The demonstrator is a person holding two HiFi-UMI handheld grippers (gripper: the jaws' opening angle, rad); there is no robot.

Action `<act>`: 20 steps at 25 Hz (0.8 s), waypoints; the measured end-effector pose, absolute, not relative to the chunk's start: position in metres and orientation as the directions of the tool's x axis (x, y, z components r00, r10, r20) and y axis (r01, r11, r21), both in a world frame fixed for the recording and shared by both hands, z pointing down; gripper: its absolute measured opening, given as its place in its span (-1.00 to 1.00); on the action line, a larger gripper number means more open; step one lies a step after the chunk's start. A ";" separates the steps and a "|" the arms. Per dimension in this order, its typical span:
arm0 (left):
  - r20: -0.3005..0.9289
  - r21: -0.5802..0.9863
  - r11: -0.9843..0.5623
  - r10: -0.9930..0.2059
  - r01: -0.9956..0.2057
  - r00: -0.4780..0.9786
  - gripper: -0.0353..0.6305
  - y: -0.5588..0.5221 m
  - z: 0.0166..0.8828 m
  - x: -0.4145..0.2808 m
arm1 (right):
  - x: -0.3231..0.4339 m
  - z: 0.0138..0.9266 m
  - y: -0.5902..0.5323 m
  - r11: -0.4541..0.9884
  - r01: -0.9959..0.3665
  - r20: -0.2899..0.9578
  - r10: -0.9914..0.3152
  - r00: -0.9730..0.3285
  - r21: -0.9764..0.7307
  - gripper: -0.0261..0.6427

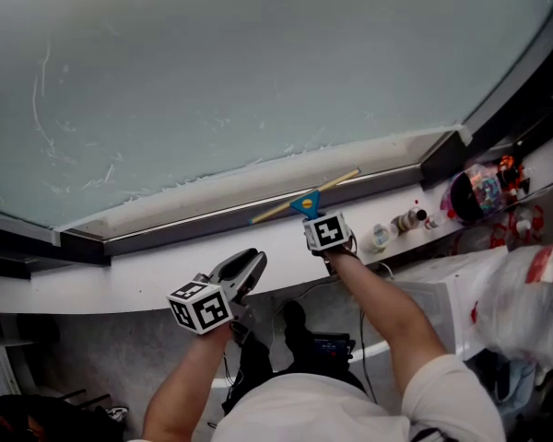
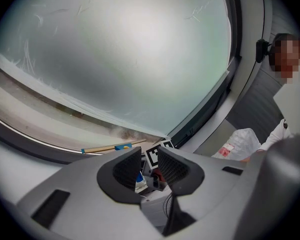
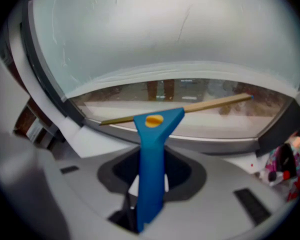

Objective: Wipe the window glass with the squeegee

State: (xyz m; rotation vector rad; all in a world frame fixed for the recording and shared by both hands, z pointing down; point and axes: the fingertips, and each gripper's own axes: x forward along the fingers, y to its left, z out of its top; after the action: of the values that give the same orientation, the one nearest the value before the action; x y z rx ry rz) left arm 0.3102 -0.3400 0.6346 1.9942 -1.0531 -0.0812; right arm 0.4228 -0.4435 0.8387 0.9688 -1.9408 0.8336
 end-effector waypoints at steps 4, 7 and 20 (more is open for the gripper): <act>0.299 0.712 -0.262 -0.725 -0.651 0.620 -0.52 -0.325 0.628 0.305 | 0.427 0.821 -0.427 0.513 -0.836 0.850 -0.339 -0.403 -0.192 -0.50; 0.284 0.712 -0.263 -0.740 -0.651 0.610 -0.52 -0.313 0.619 0.300 | 0.430 0.801 -0.414 0.521 -0.835 0.834 -0.369 -0.410 -0.180 -0.50; 0.202 0.682 -0.332 -0.771 -0.652 0.604 -0.52 -0.196 0.577 0.237 | 0.446 0.715 -0.288 0.477 -0.870 0.788 -0.485 -0.378 -0.124 -0.50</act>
State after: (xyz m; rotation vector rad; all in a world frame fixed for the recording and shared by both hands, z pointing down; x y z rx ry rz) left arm 0.2372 -0.1965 0.5769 2.0767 -1.1199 -0.2014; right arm 0.4458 -0.2879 0.7154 1.1186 -2.0286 0.7069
